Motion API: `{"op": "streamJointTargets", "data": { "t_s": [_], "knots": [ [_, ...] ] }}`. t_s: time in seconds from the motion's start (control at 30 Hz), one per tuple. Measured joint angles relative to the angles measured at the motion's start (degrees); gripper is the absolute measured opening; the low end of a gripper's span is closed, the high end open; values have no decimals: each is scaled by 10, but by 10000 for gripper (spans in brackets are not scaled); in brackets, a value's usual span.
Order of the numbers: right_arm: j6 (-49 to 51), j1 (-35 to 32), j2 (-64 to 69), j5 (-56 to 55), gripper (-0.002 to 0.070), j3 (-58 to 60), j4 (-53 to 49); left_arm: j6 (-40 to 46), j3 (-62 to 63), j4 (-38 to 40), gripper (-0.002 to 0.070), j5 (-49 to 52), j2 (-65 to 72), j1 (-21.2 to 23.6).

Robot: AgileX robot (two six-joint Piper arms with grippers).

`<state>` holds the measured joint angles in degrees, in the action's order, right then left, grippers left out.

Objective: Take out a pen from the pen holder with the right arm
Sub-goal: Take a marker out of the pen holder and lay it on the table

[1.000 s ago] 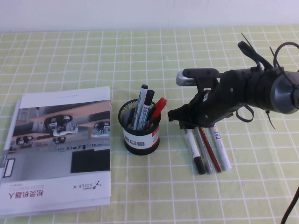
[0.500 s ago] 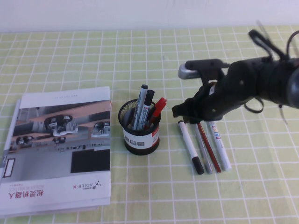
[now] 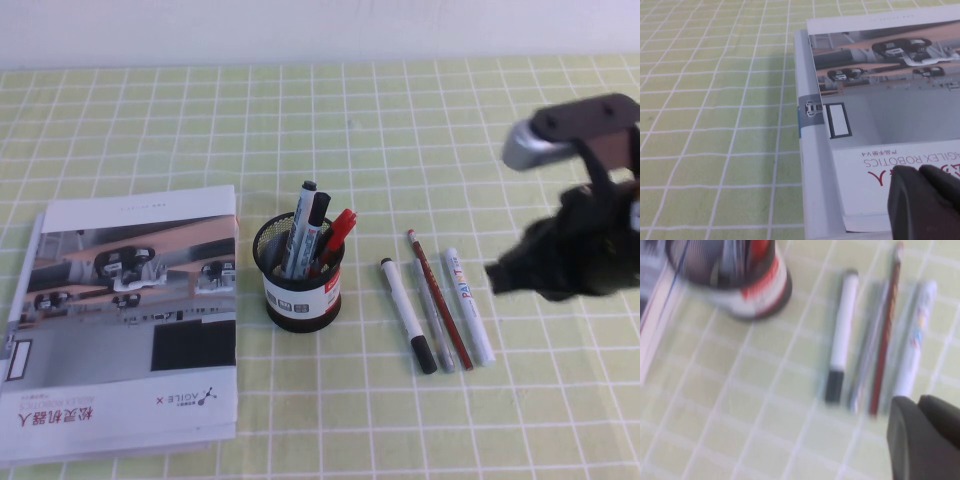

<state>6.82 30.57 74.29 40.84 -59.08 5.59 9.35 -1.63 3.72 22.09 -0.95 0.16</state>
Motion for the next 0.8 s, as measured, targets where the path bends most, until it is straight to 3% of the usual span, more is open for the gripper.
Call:
{"op": "streamJointTargets", "data": {
  "t_s": [0.37, 0.53, 0.8],
  "knots": [
    [-6, 0, -219, 83, -12, 125, 3, 0, 0, 0, -6, 0, 0, 0],
    [-20, 0, -267, 146, -12, 126, 10, 0, 0, 0, -6, 0, 0, 0],
    [-32, 0, -287, 136, -12, 137, -40, 0, 0, 0, -6, 0, 0, 0]
  ]
}}
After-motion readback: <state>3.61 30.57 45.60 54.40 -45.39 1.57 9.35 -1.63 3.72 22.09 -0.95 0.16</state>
